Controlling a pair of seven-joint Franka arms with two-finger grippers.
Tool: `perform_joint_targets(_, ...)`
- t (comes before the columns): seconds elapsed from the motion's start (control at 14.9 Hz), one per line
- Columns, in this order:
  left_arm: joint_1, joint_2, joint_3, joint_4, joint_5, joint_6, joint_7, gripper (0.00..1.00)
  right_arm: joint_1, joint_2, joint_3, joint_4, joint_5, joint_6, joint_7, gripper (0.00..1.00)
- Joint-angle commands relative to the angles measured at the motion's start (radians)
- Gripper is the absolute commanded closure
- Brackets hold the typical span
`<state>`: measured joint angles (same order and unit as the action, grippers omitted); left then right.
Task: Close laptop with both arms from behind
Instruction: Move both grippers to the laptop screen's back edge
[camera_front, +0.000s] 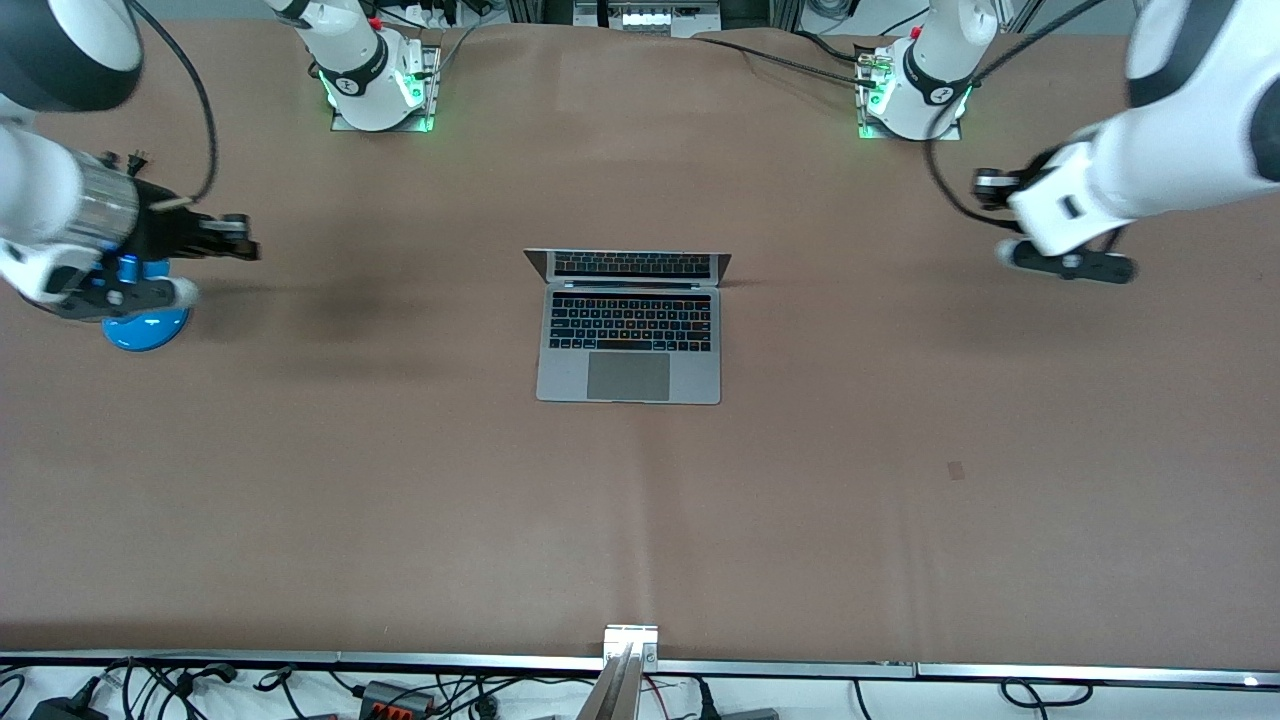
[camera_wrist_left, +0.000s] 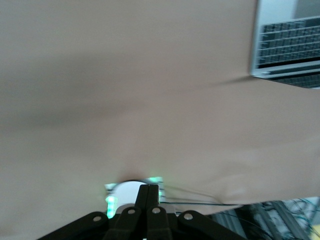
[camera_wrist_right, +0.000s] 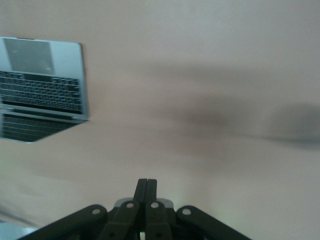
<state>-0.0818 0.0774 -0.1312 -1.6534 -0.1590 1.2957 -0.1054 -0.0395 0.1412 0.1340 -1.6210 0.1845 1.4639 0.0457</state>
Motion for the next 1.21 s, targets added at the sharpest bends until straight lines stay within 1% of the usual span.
perform_joint_targets(0.0, -0.003, 0.025, -0.053, -0.006, -0.129, 0.005, -0.092, 0.99, 0.056, -0.009, -0.002, -0.113, 0.062, 0.074, 0.107, 1.00)
perform_joint_targets(0.07, -0.003, 0.024, -0.073, -0.014, -0.175, 0.011, -0.137, 0.99, 0.091, -0.015, -0.002, -0.156, 0.076, 0.110, 0.149, 1.00)
perform_joint_targets(0.13, -0.003, 0.021, -0.109, -0.020, -0.192, 0.029, -0.178, 0.99, 0.127, -0.015, -0.002, -0.181, 0.098, 0.124, 0.199, 1.00)
perform_joint_targets(0.27, -0.001, 0.019, -0.200, -0.041, -0.195, 0.069, -0.255, 0.99, 0.171, -0.014, -0.002, -0.235, 0.147, 0.147, 0.282, 1.00)
perform_joint_targets(0.34, 0.002, 0.013, -0.234, -0.072, -0.195, 0.091, -0.263, 0.99, 0.181, -0.017, -0.002, -0.261, 0.173, 0.150, 0.292, 1.00)
perform_joint_targets(0.47, 0.002, -0.037, -0.272, -0.184, -0.204, 0.166, -0.261, 0.99, 0.196, -0.032, -0.002, -0.316, 0.217, 0.157, 0.299, 1.00)
perform_joint_targets(0.54, 0.004, -0.063, -0.298, -0.237, -0.227, 0.209, -0.261, 0.99, 0.213, -0.048, -0.002, -0.348, 0.227, 0.174, 0.310, 1.00)
perform_joint_targets(0.6, 0.005, -0.091, -0.316, -0.294, -0.247, 0.259, -0.261, 0.99, 0.234, -0.073, -0.002, -0.390, 0.228, 0.203, 0.324, 1.00)
perform_joint_targets(0.74, 0.004, -0.125, -0.344, -0.379, -0.286, 0.338, -0.261, 0.99, 0.269, -0.103, -0.002, -0.459, 0.251, 0.260, 0.348, 1.00)
perform_joint_targets(0.87, 0.004, -0.155, -0.390, -0.472, -0.319, 0.459, -0.260, 0.99, 0.323, -0.100, -0.002, -0.491, 0.270, 0.341, 0.402, 1.00)
perform_joint_targets(1.01, 0.002, -0.159, -0.438, -0.551, -0.346, 0.603, -0.260, 0.99, 0.401, -0.072, -0.002, -0.493, 0.292, 0.426, 0.503, 1.00)
perform_joint_targets(1.14, 0.002, -0.151, -0.482, -0.621, -0.382, 0.774, -0.260, 0.99, 0.428, -0.051, -0.002, -0.494, 0.303, 0.466, 0.514, 1.00)
